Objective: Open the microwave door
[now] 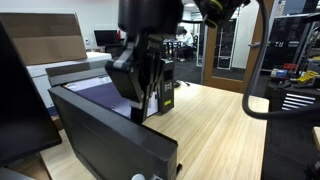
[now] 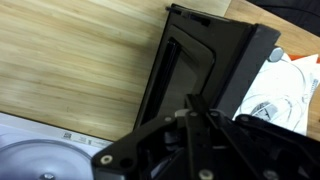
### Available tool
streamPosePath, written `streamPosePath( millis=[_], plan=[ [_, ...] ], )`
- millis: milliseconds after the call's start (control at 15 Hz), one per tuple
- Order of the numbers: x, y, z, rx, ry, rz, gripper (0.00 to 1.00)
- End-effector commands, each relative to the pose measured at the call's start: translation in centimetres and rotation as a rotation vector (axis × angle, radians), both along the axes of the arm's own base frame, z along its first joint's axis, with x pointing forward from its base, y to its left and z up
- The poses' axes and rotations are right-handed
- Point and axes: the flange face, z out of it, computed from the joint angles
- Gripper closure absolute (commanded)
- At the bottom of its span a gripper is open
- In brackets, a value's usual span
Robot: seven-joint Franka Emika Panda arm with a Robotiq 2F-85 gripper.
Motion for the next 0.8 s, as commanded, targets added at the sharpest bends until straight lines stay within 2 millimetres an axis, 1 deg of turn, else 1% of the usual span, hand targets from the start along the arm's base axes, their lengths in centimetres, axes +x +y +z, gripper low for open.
streamPosePath(
  millis=[0, 133, 267, 333, 400, 733],
  plan=[
    [-1.2, 0.2, 0.9, 0.04, -0.005, 0.102, 0.97],
    [-1.4, 0.5, 1.0, 0.046, -0.009, 0.156, 0.96],
    [-1.3, -0.1, 1.6, 0.017, -0.006, 0.165, 0.97],
    [-1.2, -0.9, 2.2, -0.001, 0.004, 0.146, 0.72],
    [-0.7, -2.7, 3.0, -0.039, -0.002, 0.117, 0.68],
    [1.3, -8.9, 4.2, -0.213, -0.004, 0.021, 0.37]
  ],
)
